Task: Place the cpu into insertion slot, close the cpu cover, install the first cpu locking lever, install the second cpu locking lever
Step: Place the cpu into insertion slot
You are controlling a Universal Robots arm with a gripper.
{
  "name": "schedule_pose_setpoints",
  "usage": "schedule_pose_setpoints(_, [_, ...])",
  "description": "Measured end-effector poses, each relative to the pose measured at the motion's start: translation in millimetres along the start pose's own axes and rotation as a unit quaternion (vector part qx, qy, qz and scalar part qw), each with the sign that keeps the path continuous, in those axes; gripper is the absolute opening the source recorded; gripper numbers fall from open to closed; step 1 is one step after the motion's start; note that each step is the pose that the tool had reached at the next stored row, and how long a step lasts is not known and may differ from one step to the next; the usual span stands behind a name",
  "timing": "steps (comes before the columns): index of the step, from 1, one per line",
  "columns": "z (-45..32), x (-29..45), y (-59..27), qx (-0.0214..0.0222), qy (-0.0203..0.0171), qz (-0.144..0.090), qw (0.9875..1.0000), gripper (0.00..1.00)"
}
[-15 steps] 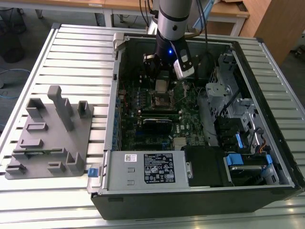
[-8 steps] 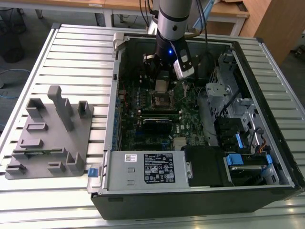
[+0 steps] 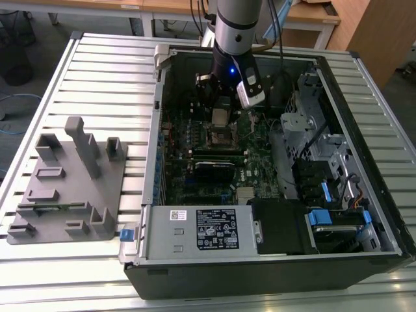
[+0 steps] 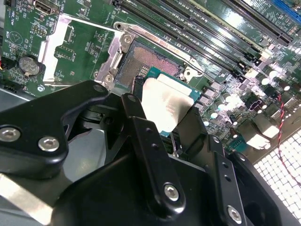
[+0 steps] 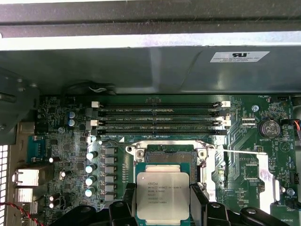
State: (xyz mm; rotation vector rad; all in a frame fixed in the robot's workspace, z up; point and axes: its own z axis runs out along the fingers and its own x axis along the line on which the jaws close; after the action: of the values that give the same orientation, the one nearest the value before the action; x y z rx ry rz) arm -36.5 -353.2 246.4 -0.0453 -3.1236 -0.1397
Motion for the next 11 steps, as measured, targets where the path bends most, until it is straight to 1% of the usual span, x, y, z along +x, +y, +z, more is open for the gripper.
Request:
schedule_pose_setpoints(3, [0.4,0.0,0.0,-0.0001,-0.0003,0.003,1.0,0.54])
schedule_pose_setpoints(5, [0.8,0.0,-0.1,-0.0003,-0.0013,0.014,0.9999,0.54])
schedule_pose_setpoints(6, [1.2,0.0,-0.1,-0.0004,-0.0021,0.024,0.9997,0.54])
schedule_pose_setpoints(9, [2.5,0.0,-0.2,-0.0008,-0.0045,0.05,0.9987,0.54])
schedule_pose_setpoints(11, [3.4,-0.1,-0.3,-0.0011,-0.0061,0.068,0.9977,0.54])
